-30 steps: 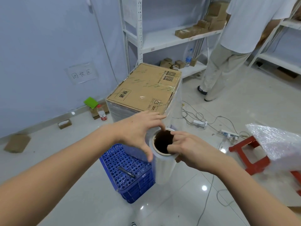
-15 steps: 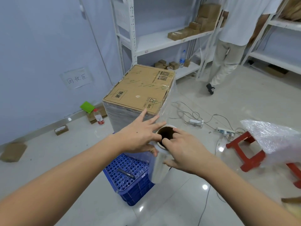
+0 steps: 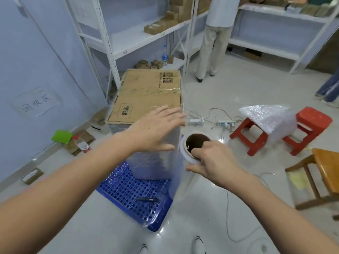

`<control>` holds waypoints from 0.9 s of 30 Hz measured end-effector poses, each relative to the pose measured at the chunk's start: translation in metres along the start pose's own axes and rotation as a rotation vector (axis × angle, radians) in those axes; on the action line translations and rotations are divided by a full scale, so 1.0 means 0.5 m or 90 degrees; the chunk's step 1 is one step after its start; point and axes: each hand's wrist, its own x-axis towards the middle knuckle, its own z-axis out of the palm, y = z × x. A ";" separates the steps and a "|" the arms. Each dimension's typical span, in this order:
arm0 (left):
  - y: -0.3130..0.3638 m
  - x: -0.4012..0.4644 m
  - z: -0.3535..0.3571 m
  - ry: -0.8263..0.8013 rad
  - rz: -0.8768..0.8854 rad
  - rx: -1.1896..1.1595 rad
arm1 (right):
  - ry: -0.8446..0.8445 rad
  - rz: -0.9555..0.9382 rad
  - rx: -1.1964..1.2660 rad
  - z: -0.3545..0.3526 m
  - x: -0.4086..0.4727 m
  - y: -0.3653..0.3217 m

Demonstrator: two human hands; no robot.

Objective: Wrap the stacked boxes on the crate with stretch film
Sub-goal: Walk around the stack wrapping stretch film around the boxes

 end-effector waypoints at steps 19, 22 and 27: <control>-0.093 0.061 0.070 -0.106 -0.164 -0.008 | -0.021 0.020 0.070 0.001 -0.002 -0.118; -0.091 0.063 0.069 -0.108 -0.165 -0.003 | -0.025 0.009 0.082 0.002 0.002 -0.122; -0.089 0.061 0.073 -0.098 -0.167 0.007 | -0.056 0.012 0.058 0.008 0.000 -0.127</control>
